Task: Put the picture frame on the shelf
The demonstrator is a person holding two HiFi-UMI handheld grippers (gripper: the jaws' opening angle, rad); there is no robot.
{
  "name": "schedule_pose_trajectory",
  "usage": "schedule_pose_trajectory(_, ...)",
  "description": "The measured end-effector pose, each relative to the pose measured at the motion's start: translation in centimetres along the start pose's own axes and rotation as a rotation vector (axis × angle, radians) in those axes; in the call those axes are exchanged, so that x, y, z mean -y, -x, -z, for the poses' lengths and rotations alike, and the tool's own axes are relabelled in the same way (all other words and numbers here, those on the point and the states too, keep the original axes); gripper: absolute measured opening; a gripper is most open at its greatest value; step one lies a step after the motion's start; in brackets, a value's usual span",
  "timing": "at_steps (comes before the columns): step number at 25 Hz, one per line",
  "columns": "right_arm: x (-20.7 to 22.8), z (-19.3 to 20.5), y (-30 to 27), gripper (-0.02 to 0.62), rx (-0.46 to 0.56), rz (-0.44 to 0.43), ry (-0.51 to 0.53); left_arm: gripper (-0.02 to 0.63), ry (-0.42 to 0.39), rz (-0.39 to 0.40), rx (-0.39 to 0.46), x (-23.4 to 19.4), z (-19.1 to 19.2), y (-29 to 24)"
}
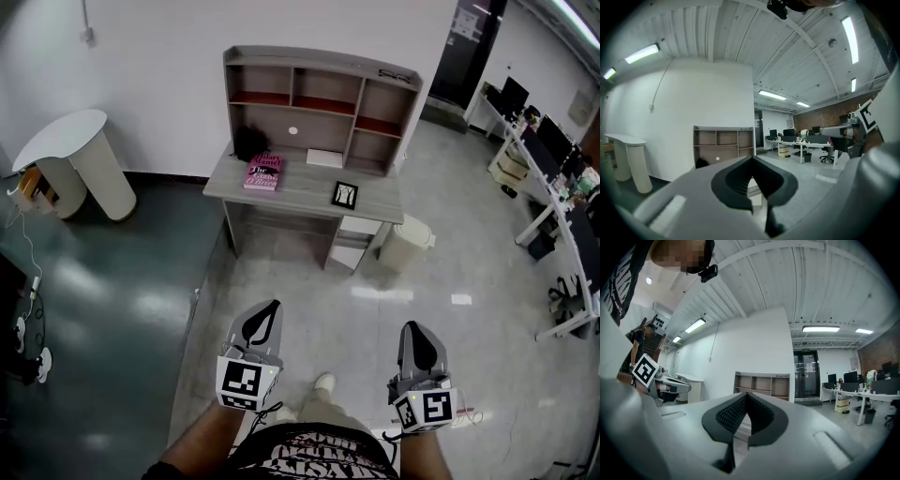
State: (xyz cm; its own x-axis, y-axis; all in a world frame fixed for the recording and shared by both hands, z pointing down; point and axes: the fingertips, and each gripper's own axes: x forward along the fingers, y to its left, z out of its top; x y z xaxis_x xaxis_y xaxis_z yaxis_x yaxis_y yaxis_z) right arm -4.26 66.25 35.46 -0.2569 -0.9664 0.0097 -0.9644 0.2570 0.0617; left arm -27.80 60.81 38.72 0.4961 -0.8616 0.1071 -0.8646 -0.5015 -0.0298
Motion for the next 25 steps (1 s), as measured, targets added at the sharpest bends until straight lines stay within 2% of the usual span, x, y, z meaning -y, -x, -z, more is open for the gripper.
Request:
schedule_pose_trajectory(5,1.8,0.3,-1.5,0.028,0.003,0.018,-0.014,0.0,-0.016,-0.003,-0.022,-0.5,0.6,-1.3)
schedule_pose_trajectory(12,3.1,1.0,-4.1,0.028,-0.005,-0.01,-0.03,0.002,-0.012,0.0,0.019,-1.0,-0.6,-3.4)
schedule_pose_trajectory(19,4.1,1.0,-6.6,0.028,0.001,-0.056,-0.027,0.001,0.014,-0.039,-0.033,-2.4,0.5,-6.1)
schedule_pose_trajectory(25,5.8,1.7,-8.8,0.028,-0.004,-0.067,-0.042,0.002,0.008,-0.045,-0.04,-2.6,0.4,-8.5)
